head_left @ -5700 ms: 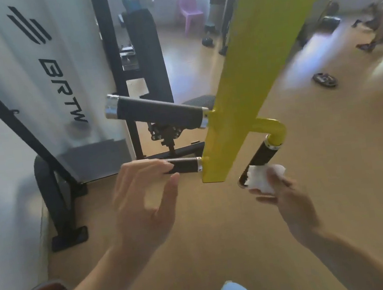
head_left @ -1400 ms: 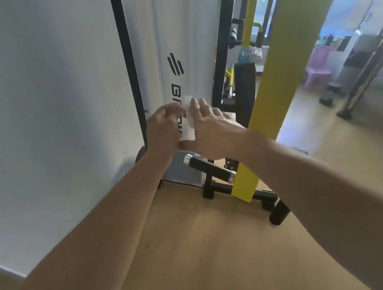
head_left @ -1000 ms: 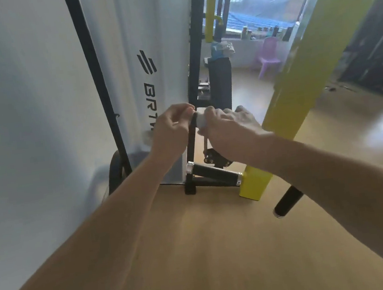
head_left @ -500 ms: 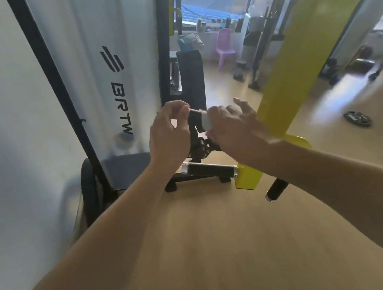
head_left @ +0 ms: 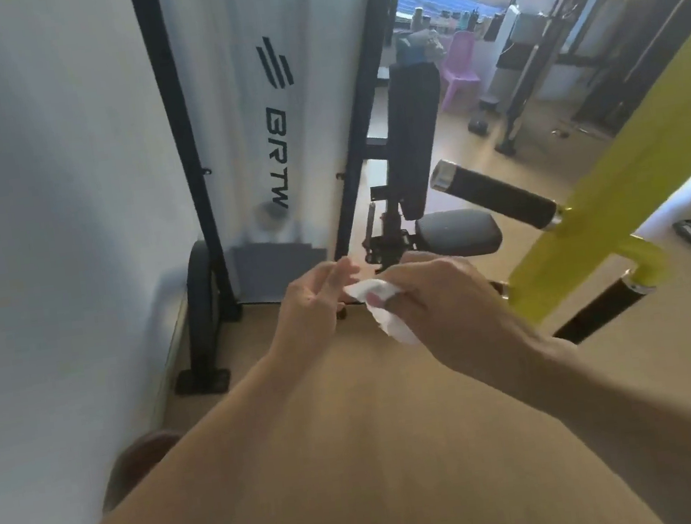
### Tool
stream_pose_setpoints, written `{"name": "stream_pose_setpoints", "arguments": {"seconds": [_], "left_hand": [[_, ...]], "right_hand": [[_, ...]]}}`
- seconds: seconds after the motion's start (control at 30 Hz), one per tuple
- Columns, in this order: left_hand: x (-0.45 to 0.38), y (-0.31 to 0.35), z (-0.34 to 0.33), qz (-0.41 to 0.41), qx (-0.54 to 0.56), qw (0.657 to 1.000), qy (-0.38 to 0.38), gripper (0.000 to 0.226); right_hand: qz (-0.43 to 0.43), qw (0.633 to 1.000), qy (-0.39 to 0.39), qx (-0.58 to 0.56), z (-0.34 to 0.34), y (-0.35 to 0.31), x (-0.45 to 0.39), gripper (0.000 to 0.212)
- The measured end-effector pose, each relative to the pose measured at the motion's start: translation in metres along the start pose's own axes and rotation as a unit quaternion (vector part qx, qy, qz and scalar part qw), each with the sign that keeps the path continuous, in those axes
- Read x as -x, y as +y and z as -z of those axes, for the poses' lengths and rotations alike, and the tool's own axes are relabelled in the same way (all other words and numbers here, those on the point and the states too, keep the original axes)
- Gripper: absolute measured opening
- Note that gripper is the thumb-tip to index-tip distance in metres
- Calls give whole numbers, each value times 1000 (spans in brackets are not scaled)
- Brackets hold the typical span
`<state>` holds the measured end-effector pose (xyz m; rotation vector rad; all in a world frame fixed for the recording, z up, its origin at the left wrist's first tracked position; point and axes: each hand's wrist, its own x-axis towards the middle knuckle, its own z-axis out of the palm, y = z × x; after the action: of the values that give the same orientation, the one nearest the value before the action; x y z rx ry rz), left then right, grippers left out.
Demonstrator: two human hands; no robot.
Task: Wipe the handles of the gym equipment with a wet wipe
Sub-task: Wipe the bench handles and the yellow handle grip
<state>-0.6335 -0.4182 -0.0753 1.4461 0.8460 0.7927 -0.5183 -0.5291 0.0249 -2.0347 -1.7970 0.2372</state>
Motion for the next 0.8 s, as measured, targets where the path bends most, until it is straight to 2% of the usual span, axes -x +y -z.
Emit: {"name": "stream_pose_setpoints", "arguments": {"seconds": [0.1,0.17,0.23,0.3,0.37,0.43,0.53,0.6,0.73,0.8], "left_hand": [[29,-31,40,64,26,997,24,49],[47,-44,62,70,35,996,45,51],[57,-51,77,57,35,995,72,49],[57,-53,82,52,8,996,78,46],[50,-49,76,51,-22,997,52,35],[36,-40,61,35,-52,998,23,22],[4,-23,26,-14,-95,995,-23,23],[-20,-15,2,-36,-115,992,-47,30],[-55,-5,-37,-64,-166,982,-66,35],[-64,-4,-48,-59,-172,980,-80,33]], "right_hand": [[-46,993,-14,-105,-52,-17,-19,6],[-39,990,-6,-134,-68,-30,-25,13],[-22,989,3,-147,-68,-35,-31,11],[10,998,22,-62,-63,-18,-37,19],[55,990,99,82,-59,21,-44,26],[31,973,175,149,-52,63,-49,19],[-45,960,200,191,-45,106,-55,21],[-40,960,179,213,-48,120,-59,21],[-41,957,12,286,-46,124,-56,31],[-39,957,1,286,-31,123,-54,30]]}}
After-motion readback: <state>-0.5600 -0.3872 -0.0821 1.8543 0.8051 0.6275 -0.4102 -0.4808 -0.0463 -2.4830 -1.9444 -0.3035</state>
